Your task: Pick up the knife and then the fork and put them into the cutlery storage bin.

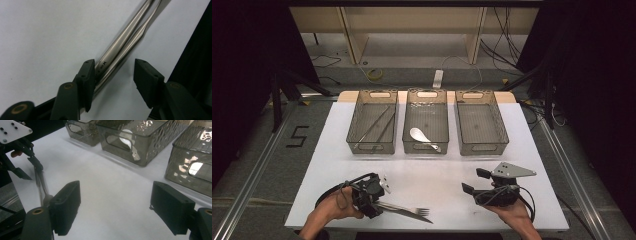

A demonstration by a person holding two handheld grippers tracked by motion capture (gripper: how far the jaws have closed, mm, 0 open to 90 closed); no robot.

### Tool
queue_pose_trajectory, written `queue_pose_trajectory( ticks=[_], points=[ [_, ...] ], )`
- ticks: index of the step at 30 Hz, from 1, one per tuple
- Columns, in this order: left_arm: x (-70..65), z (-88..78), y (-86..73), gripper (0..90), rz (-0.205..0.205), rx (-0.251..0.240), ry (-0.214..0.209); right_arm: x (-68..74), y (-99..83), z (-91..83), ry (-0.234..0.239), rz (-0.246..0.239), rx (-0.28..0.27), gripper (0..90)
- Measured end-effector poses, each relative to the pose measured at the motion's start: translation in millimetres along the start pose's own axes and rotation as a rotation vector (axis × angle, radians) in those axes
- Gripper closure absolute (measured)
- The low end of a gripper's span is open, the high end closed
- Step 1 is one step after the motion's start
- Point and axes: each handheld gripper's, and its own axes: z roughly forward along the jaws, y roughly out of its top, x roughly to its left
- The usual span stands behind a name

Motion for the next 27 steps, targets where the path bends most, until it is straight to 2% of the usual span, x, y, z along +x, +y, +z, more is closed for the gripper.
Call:
queue_pose_trajectory(
  ticks=[3, 4, 6, 8, 12, 13, 15, 27],
  points=[
    [-2.6, 0.2, 0.5, 55.7, 0.016, 0.008, 0.022, -0.2, -0.1, -0.1, -0.001, 0.001, 0.0, 25.0],
    [-1.9, -0.6, 0.5, 57.6, 0.032, 0.022, 0.022, -0.3, 0.0, -0.2, -0.001, 0.001, 0.0, 25.0],
    [-3.6, 0.5, -0.7, 61.7, 0.03, 0.019, 0.013, -0.1, -0.1, -0.3, -0.001, 0.0, 0.001, 25.0],
    [-5.5, 0.6, -1.6, 63.3, 0.059, 0.032, 0.002, 0.2, -0.1, -0.2, 0.0, -0.001, 0.002, 25.0],
    [-10.1, 1.2, -0.4, 63.3, 0.111, 0.05, 0.013, 0.3, -0.1, 0.1, 0.0, -0.002, 0.004, 25.0],
    [-11.2, 4.0, -0.2, 65.1, 0.107, 0.052, -0.002, 0.4, -0.1, 0.1, 0.0, -0.001, 0.004, 25.0],
    [-10.9, 3.6, 0.3, 67.5, 0.108, 0.057, 0.0, 0.5, -0.1, 0.1, 0.0, -0.002, 0.004, 25.0],
    [-10.8, 4.6, 4.1, 67.9, 0.132, 0.083, -0.012, 0.8, -0.1, 0.8, 0.001, -0.004, 0.006, 25.1]
  ],
)
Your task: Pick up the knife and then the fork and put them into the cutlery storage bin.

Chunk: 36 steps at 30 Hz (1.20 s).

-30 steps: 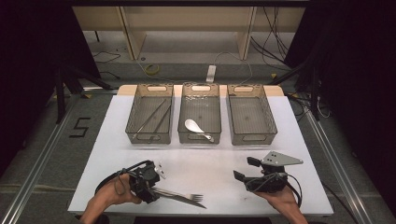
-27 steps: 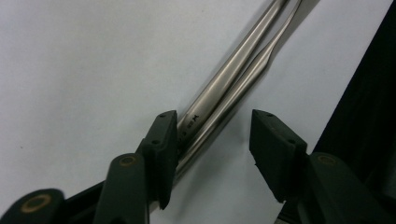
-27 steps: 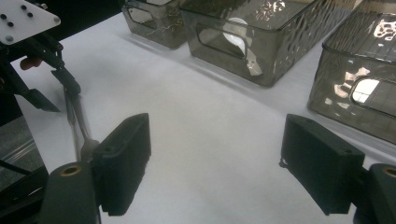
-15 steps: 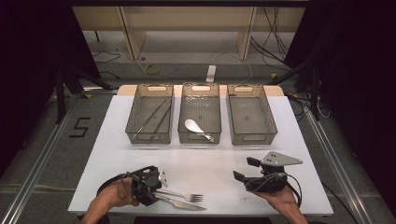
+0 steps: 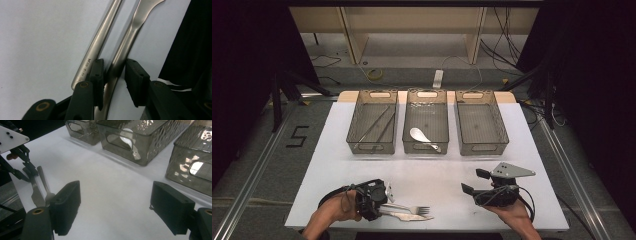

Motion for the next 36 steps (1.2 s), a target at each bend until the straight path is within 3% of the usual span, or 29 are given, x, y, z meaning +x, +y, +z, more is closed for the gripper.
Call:
queue_pose_trajectory(
  ticks=[13, 22, 26, 33, 36],
  points=[
    [-4.0, -0.5, 3.4, 76.4, 0.073, 0.025, -0.001, 0.1, 0.1, -0.5, -0.001, -0.001, 0.001, 25.2],
    [-5.5, -0.2, 3.8, 77.9, 0.092, 0.024, 0.005, 0.3, 0.0, 0.5, 0.003, -0.003, 0.004, 25.2],
    [-5.3, -0.4, 2.2, 78.2, 0.081, 0.011, 0.003, -0.1, 0.1, 0.3, 0.001, 0.001, 0.006, 25.2],
    [-3.0, -0.9, 0.9, 78.5, 0.024, 0.0, -0.012, -0.4, 0.1, 0.3, 0.0, 0.003, 0.003, 25.2],
    [-4.5, -1.6, 1.7, 78.5, 0.034, 0.01, -0.003, -0.6, 0.0, 0.2, 0.0, 0.004, 0.002, 25.3]
  ],
)
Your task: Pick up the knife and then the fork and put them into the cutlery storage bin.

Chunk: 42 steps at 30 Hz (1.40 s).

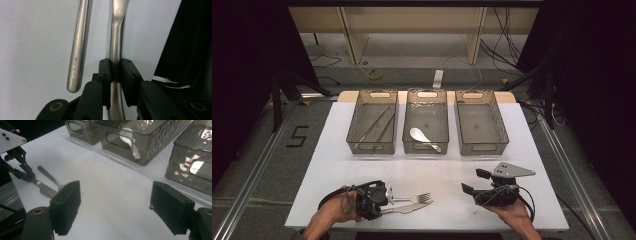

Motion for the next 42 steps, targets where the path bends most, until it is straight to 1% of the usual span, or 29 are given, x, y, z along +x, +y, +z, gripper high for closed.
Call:
queue_pose_trajectory(
  ticks=[1, 2, 4, 7, 8, 9, 10, 11, 13, 18, 21, 22, 25, 27, 28, 29, 30, 32, 36, 37, 40, 42],
  points=[
    [-0.3, 0.0, 0.0, 78.5, -0.007, -0.005, -0.002, 0.1, 0.0, 0.0, 0.0, 0.0, 0.0, 25.3],
    [-0.1, -0.8, 0.0, 78.6, -0.001, 0.0, -0.003, 0.2, 0.1, 0.0, 0.002, 0.0, 0.0, 25.3],
    [-0.5, -2.6, 0.1, 78.6, -0.005, 0.0, -0.004, 0.2, 0.2, 0.1, 0.004, -0.001, 0.0, 25.3],
    [-1.0, -5.0, 0.4, 78.6, -0.013, -0.017, -0.003, 0.0, 0.1, 0.1, 0.002, 0.001, 0.001, 25.3],
    [-0.8, -5.2, 0.5, 78.6, -0.024, -0.025, -0.011, 0.0, 0.1, 0.0, 0.002, 0.002, 0.001, 25.3],
    [-0.7, -5.3, 0.7, 78.6, -0.021, -0.026, -0.012, 0.0, 0.1, 0.0, 0.002, 0.001, 0.001, 25.2],
    [-1.3, -5.2, 1.0, 78.7, -0.026, -0.029, -0.006, 0.1, 0.0, 0.0, 0.003, 0.0, 0.002, 25.3],
    [-1.5, -5.4, 1.3, 78.7, -0.028, -0.031, -0.016, 0.2, 0.1, 0.0, 0.003, 0.0, 0.003, 25.3],
    [-2.5, -7.3, 2.0, 78.6, -0.024, -0.04, -0.014, 0.2, 0.1, 0.0, 0.004, 0.0, 0.001, 25.3],
    [-5.1, -13.3, 6.6, 78.6, -0.028, -0.064, -0.016, 0.6, 0.2, 0.0, 0.007, -0.001, 0.002, 25.3],
    [-7.5, -17.0, 11.7, 78.6, -0.036, -0.091, -0.006, 2.4, 1.0, -0.3, 0.019, -0.004, -0.002, 25.3],
    [-8.1, -18.7, 14.0, 78.6, -0.03, -0.092, -0.008, 3.7, 1.5, -0.2, 0.024, -0.007, -0.005, 25.3],
    [-11.0, -21.5, 22.5, 78.6, -0.021, -0.111, -0.002, 9.7, 3.8, 0.4, 0.049, -0.031, -0.009, 25.2],
    [-12.8, -22.7, 28.6, 78.6, -0.007, -0.111, -0.001, 15.1, 5.7, 1.3, 0.073, -0.058, -0.006, 25.2],
    [-13.6, -23.0, 31.5, 78.6, -0.01, -0.119, 0.001, 18.1, 6.8, 1.7, 0.079, -0.076, -0.005, 25.2],
    [-14.2, -23.0, 34.1, 78.6, -0.008, -0.12, -0.008, 20.7, 7.9, 2.2, 0.092, -0.09, -0.001, 25.2],
    [-14.2, -23.2, 36.7, 78.6, 0.001, -0.115, -0.008, 23.7, 9.0, 3.1, 0.107, -0.098, 0.002, 25.2],
    [-14.7, -22.8, 41.7, 78.6, 0.005, -0.11, 0.0, 29.7, 10.8, 6.1, 0.137, -0.12, 0.009, 25.2],
    [-15.7, -23.4, 51.8, 78.6, 0.032, -0.115, -0.005, 42.1, 12.7, 14.8, 0.191, -0.165, 0.037, 25.2],
    [-16.7, -24.1, 54.3, 78.6, 0.033, -0.118, -0.001, 45.2, 13.2, 17.3, 0.204, -0.177, 0.05, 25.2],
    [-17.5, -27.4, 61.9, 78.6, 0.059, -0.111, 0.007, 53.6, 13.9, 25.2, 0.243, -0.21, 0.086, 25.2],
    [-18.7, -28.7, 66.7, 78.6, 0.068, -0.114, 0.014, 58.1, 14.3, 31.0, 0.262, -0.233, 0.111, 25.2]
  ],
)
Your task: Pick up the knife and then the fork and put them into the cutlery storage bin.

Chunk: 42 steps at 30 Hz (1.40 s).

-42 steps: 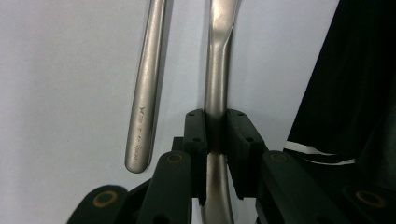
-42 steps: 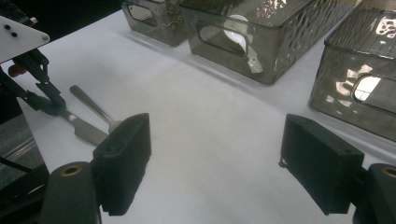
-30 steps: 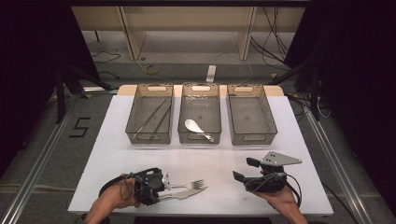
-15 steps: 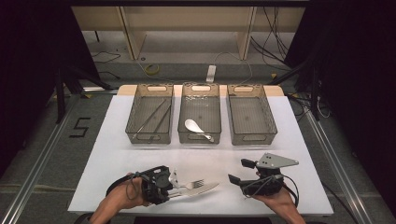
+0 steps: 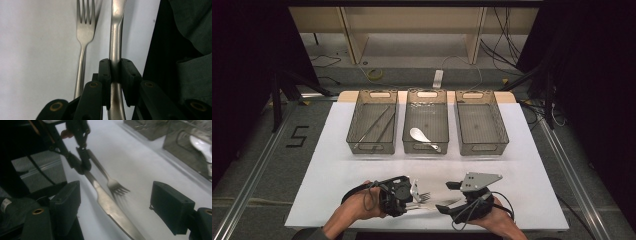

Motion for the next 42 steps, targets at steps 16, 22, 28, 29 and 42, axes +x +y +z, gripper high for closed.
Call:
queue_pose_trajectory(
  ticks=[16, 22, 28, 29, 42],
  points=[
    [1.5, -2.2, 17.6, 78.5, 0.03, -0.014, -0.03, 11.4, 6.5, 35.9, 0.032, -0.131, 0.13, 32.6],
    [1.4, -3.7, 17.3, 78.5, 0.024, -0.025, -0.044, 17.4, 5.1, 43.1, 0.011, -0.187, 0.158, 39.0],
    [4.0, -4.1, 17.1, 78.5, 0.023, -0.006, -0.058, 20.1, 3.7, 48.8, 0.023, -0.226, 0.185, 43.4],
    [4.0, -4.2, 17.3, 78.4, 0.024, -0.007, -0.061, 19.3, 3.4, 49.7, 0.024, -0.246, 0.188, 44.4],
    [-0.2, -5.6, 20.1, 78.4, 0.036, -0.009, -0.076, 25.8, 2.6, 57.2, 0.027, -0.283, 0.231, 60.3]
  ],
)
